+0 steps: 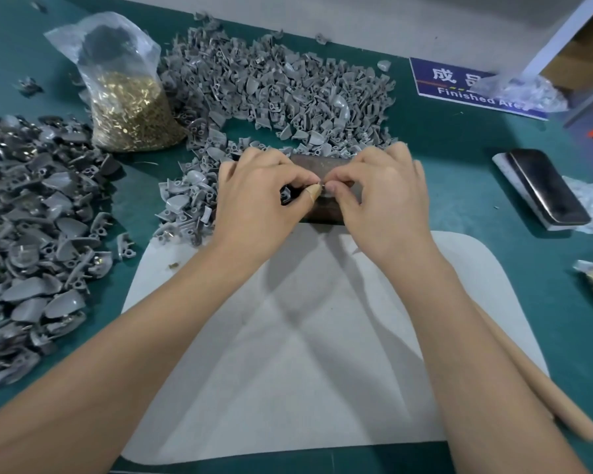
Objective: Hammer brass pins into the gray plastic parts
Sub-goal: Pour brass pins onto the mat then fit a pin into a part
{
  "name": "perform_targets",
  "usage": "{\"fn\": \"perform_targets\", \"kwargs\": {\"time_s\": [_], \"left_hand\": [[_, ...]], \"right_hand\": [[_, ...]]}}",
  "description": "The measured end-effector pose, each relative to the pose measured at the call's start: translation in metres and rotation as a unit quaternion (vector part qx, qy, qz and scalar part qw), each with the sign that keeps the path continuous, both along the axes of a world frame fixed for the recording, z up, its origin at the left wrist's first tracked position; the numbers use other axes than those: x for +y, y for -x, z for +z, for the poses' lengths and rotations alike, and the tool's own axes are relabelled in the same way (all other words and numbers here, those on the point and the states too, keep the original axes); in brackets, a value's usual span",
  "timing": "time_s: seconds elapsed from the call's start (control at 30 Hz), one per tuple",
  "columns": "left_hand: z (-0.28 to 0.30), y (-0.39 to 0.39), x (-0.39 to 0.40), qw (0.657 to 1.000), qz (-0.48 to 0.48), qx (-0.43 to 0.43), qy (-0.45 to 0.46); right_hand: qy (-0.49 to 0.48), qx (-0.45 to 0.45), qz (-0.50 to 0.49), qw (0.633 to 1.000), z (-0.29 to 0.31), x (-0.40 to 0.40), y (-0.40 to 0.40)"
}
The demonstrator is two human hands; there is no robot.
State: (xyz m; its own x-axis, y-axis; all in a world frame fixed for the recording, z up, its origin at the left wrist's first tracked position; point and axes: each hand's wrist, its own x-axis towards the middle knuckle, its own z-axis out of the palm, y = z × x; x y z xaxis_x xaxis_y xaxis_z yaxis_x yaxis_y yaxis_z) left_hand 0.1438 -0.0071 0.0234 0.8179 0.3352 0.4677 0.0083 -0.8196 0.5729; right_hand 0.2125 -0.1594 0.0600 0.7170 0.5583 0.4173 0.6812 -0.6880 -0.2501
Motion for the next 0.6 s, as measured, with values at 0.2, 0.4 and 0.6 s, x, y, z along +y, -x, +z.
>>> {"fn": "perform_targets", "kwargs": {"time_s": [0.2, 0.4, 0.6], "left_hand": [[0.0, 0.0, 0.001, 1.0, -0.001, 0.0, 0.001], [0.0, 0.0, 0.001, 1.0, -0.003, 0.002, -0.004], [0.0, 0.001, 0.0, 1.0, 0.0, 0.006, -0.006]], "right_hand": [[0.018, -0.027, 0.009, 0.999, 0.001, 0.003, 0.002], [-0.051, 0.078, 0.01, 0.996, -0.003, -0.001, -0.006], [0.0, 0.004, 0.014, 1.0, -0.002, 0.003, -0.002]]}}
